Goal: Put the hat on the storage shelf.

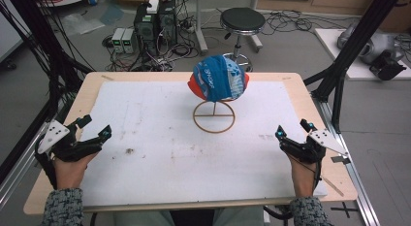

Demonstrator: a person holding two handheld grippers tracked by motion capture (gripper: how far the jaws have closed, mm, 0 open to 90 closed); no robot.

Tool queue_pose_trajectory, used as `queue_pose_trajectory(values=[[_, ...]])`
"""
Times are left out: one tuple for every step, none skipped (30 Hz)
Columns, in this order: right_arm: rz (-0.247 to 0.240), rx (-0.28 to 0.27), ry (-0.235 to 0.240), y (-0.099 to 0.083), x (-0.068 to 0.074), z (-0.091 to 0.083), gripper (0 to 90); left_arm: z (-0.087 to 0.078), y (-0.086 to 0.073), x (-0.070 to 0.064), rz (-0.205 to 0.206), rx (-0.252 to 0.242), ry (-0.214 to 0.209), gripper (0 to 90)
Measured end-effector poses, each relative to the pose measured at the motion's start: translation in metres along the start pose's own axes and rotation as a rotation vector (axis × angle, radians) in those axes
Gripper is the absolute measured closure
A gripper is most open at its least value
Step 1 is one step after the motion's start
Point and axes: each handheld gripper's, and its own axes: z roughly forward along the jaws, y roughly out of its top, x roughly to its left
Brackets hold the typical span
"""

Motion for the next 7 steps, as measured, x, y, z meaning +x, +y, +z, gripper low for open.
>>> queue_pose_trajectory(values=[[0.0, 0.0, 0.0, 0.0, 0.0, 0.0, 11.6, 0.0, 0.0, 0.0, 0.0, 0.0, 0.0, 15.2], [0.0, -0.001, 0.002, -0.0002, 0.0001, -0.0002, 11.6, 0.0002, -0.0003, -0.0002, -0.001, 0.001, 0.0, 15.2], [0.0, -0.004, 0.005, -0.0014, 0.0002, -0.0008, 11.6, 0.0003, -0.0006, -0.0002, 0.001, 0.003, -0.001, 15.2], [-0.005, -0.006, 0.004, -0.0021, -0.0001, -0.0007, 11.6, 0.0003, -0.0006, -0.0002, 0.001, 0.003, -0.001, 15.2], [-0.005, -0.003, 0.005, -0.0033, -0.0005, -0.0007, 11.6, 0.0002, -0.0011, -0.0002, 0.0, 0.005, 0.001, 15.2], [-0.001, -0.003, 0.006, -0.0046, -0.0008, -0.0006, 11.6, 0.0002, -0.0011, -0.0002, 0.0, 0.005, 0.001, 15.2], [-0.001, -0.003, 0.006, -0.0046, -0.0008, -0.0006, 11.6, 0.0, -0.0016, 0.0001, 0.002, 0.007, 0.002, 15.2]])
